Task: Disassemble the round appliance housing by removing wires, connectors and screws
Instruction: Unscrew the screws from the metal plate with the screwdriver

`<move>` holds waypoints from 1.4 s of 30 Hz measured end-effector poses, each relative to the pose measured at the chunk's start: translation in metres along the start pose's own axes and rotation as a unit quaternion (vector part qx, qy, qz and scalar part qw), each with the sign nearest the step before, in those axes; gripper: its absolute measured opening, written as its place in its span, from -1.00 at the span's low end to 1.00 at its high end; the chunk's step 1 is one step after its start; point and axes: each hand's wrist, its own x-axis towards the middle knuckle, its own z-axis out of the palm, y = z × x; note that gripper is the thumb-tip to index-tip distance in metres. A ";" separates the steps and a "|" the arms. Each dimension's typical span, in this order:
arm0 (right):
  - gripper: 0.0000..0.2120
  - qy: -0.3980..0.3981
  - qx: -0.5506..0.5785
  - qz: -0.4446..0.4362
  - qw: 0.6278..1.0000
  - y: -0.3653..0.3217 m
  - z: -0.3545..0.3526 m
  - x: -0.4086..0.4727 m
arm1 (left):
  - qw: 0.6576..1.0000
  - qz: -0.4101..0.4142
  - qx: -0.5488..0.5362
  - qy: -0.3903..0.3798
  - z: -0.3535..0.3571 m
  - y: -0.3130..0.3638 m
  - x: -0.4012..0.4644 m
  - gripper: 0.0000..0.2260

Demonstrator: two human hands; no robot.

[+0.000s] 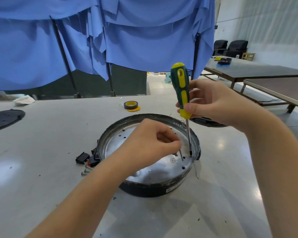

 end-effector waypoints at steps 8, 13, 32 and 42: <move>-0.71 -0.016 -0.015 -0.038 0.999 -0.002 0.008 0.003 | 0.998 0.003 0.003 0.062 -0.039 0.008 -0.007 -0.93; -0.73 -0.015 -0.069 -0.081 0.994 -0.009 0.025 0.005 | 0.995 -0.038 0.029 0.085 -0.056 0.000 -0.017 -0.90; -0.81 -0.188 -0.250 0.040 0.949 -0.026 0.072 -0.008 | 0.969 -0.211 -0.063 0.112 -0.125 -0.079 -0.088 -0.90; -0.62 -0.196 -0.294 0.025 0.935 -0.015 0.075 -0.037 | 0.952 -0.280 0.060 0.106 -0.124 -0.106 -0.088 -0.90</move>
